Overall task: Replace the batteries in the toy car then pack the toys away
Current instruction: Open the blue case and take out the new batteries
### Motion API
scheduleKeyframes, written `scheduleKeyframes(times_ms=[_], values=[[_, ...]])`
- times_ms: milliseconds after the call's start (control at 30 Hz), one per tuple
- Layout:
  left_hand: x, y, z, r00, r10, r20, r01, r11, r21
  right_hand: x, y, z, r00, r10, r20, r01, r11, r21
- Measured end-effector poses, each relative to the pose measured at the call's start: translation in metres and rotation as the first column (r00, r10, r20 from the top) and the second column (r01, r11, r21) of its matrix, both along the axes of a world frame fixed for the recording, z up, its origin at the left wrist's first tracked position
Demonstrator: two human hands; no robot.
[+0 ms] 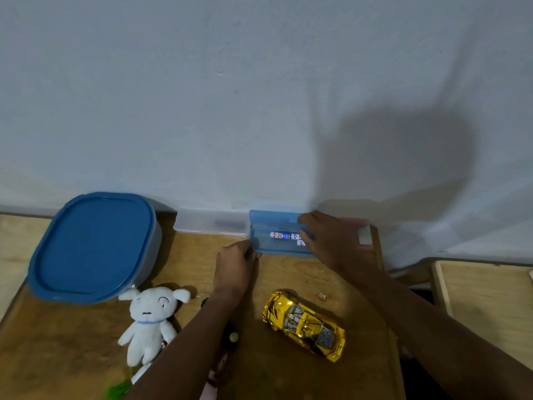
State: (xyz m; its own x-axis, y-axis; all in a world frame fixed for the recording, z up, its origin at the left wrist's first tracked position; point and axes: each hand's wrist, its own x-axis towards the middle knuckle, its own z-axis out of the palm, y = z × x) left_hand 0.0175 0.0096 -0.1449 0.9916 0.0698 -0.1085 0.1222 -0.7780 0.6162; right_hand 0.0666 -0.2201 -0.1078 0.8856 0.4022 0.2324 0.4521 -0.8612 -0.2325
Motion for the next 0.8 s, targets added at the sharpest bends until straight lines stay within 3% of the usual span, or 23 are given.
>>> scheduleKeyframes(times_ms=[100, 167, 300, 367, 533, 800], values=[[0.000, -0.001, -0.001, 1.000, 0.006, 0.004, -0.006, 1.000, -0.007, -0.003, -0.004, -0.007, 0.982, 0.028, -0.189, -0.035, 0.999, -0.033], [0.000, 0.000, -0.002, 1.000, 0.006, 0.000, -0.006, 1.000, -0.009, 0.000, -0.005, -0.014, 0.949, -0.003, -0.316, -0.048, 0.987, -0.154], [0.002, 0.001, -0.004, 1.000, 0.015, -0.003, -0.015, 1.000, -0.003, -0.002, 0.002, -0.007, 0.954, -0.009, -0.300, -0.114, 0.915, -0.387], [0.003, 0.000, -0.004, 1.000, 0.021, -0.001, -0.021, 1.000, 0.005, -0.002, 0.005, -0.004, 0.975, -0.021, -0.219, -0.077, 0.899, -0.431], [0.002, 0.000, -0.004, 1.000, 0.013, 0.000, -0.013, 1.000, 0.003, 0.013, 0.007, -0.010, 0.882, -0.076, -0.465, -0.074, 0.952, -0.296], [0.003, 0.001, -0.002, 1.000, 0.005, 0.007, -0.005, 1.000, -0.001, 0.013, 0.011, -0.011, 0.843, -0.128, -0.523, 0.035, 0.982, -0.184]])
